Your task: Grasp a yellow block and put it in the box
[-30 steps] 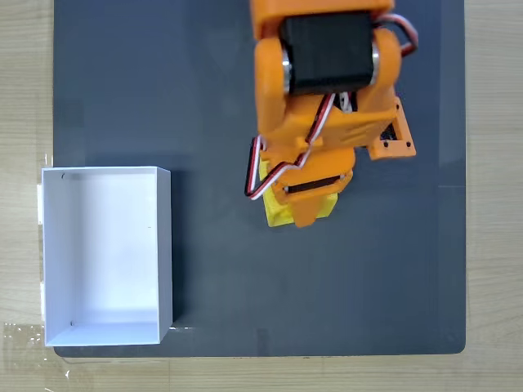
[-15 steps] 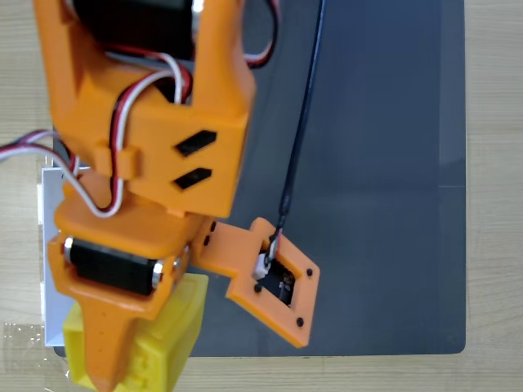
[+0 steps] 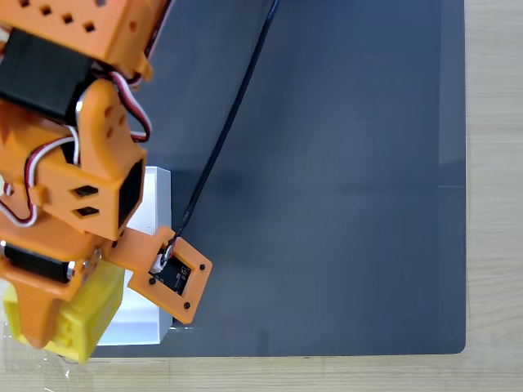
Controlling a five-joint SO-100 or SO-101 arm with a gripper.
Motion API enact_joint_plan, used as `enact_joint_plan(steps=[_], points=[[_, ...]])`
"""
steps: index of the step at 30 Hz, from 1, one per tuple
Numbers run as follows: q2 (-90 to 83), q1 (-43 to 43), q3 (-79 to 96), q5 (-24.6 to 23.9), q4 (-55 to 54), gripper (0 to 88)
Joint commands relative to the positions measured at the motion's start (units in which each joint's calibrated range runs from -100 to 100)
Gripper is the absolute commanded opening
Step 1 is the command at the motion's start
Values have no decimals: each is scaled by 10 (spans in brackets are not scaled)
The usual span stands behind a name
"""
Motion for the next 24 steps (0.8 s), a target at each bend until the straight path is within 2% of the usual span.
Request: enact_joint_plan(steps=[1, 6, 12, 14, 20, 24], points=[[5, 6, -35, 2, -10, 238], [40, 1, -28, 42, -4, 241], [61, 0, -26, 63, -1, 244], [62, 0, -26, 68, 1, 277], [56, -6, -26, 68, 46, 454], [46, -8, -39, 67, 58, 470]])
